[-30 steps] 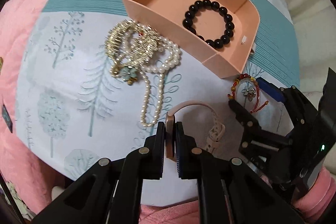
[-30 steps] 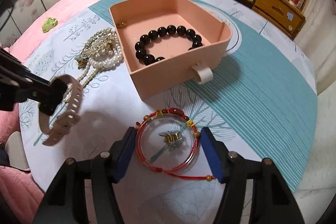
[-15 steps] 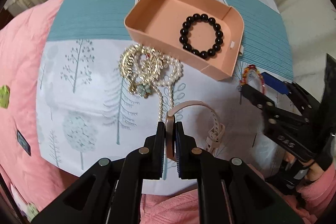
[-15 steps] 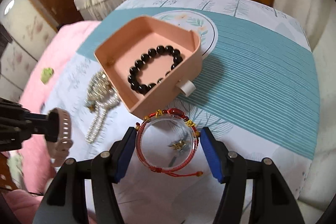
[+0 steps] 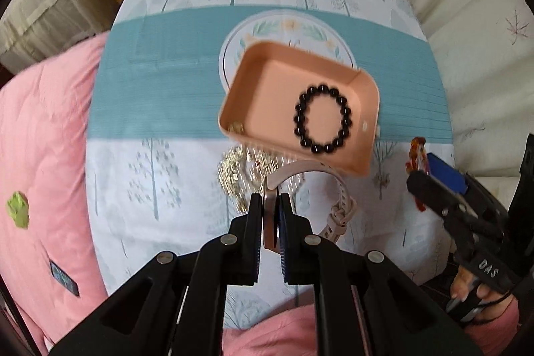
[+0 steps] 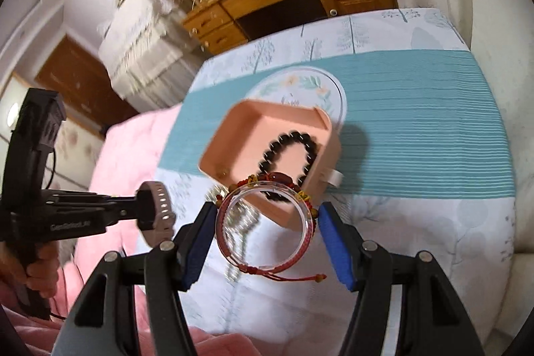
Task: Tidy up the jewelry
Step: 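Carry the watch with the left tool while the right tool carries the red bracelet into the box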
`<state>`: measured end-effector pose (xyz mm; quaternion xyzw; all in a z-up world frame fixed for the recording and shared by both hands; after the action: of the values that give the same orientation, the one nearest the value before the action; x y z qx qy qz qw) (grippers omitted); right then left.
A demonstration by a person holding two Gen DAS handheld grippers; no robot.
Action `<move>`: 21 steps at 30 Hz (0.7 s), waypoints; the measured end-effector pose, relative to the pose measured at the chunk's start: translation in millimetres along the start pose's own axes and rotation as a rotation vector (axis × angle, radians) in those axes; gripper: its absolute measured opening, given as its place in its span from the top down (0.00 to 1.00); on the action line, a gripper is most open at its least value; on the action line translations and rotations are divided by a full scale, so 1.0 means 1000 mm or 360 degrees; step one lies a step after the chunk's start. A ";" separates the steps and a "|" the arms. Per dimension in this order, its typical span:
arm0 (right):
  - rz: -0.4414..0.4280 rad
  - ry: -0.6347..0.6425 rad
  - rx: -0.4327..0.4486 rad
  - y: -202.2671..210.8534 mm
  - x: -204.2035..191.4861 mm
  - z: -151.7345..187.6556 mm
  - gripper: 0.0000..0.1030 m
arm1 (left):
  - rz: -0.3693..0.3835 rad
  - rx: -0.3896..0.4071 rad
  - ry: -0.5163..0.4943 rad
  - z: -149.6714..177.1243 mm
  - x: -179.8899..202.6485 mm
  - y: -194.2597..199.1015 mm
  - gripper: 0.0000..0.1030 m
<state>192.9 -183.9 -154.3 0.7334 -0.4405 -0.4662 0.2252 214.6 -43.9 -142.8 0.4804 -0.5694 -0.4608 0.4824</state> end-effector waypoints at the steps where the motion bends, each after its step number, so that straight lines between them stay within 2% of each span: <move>1: 0.0001 -0.0023 0.0025 -0.002 -0.002 -0.003 0.39 | 0.0005 0.0010 -0.0025 -0.007 0.000 0.002 0.93; 9: 0.0025 -0.0164 0.0180 -0.014 -0.008 -0.020 0.39 | 0.0027 0.0140 -0.0311 -0.046 0.010 0.006 0.93; 15: 0.0096 -0.0145 0.0274 -0.017 -0.012 -0.032 0.39 | 0.0154 0.0277 -0.0390 -0.068 0.022 0.008 0.93; 18: 0.0099 -0.0157 0.0308 -0.019 -0.012 -0.037 0.38 | 0.0131 0.0305 -0.0442 -0.071 0.024 0.009 0.93; 19: 0.0112 -0.0179 0.0303 -0.022 -0.011 -0.039 0.37 | 0.0112 0.0308 -0.0460 -0.071 0.023 0.008 0.91; 21: 0.0184 -0.0242 0.0249 -0.031 -0.004 -0.039 0.26 | 0.0098 0.0287 -0.0464 -0.070 0.020 0.007 0.84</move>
<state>239.8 -167.8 -157.2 0.6846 -0.5330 -0.4709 0.1598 282.0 -67.1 -126.5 0.4320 -0.6869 -0.4576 0.3635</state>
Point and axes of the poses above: each gripper's, at about its wrist camera, not at the fingertips, and y roughly against the way its jaws point, x to its right, z to its underside, the point moved 8 cm from there along -y, roughly the way its jaws point, and after that the axes turned 4 degrees about y, right-handed, at the moved point
